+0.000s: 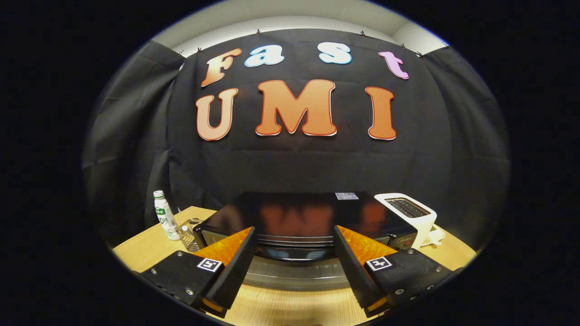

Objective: Open the toaster oven, put the food inside, and close the toaster oven door.

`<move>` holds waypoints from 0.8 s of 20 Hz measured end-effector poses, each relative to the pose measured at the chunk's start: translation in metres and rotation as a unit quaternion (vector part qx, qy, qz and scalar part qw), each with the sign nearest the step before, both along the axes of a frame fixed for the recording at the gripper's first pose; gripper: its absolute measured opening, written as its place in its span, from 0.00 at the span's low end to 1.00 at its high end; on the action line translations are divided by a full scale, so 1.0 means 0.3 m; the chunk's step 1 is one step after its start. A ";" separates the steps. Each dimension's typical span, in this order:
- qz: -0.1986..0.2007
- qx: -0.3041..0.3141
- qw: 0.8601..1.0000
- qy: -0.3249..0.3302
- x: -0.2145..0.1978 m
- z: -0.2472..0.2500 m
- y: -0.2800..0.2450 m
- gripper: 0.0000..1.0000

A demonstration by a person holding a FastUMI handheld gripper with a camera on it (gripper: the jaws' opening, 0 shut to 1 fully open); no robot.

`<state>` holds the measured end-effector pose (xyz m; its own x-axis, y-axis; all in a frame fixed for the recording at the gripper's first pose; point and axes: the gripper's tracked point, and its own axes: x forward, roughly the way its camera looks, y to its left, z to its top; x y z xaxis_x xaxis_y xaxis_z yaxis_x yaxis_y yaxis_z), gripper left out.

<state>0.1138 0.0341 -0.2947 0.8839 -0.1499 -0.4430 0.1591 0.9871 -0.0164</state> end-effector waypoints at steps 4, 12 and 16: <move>0.003 0.008 1.000 -0.025 -0.003 0.004 0.008 0.99; 0.031 0.022 0.999 -0.004 -0.137 0.016 0.034 0.84; 0.059 0.016 0.998 0.029 -0.261 0.001 0.062 0.84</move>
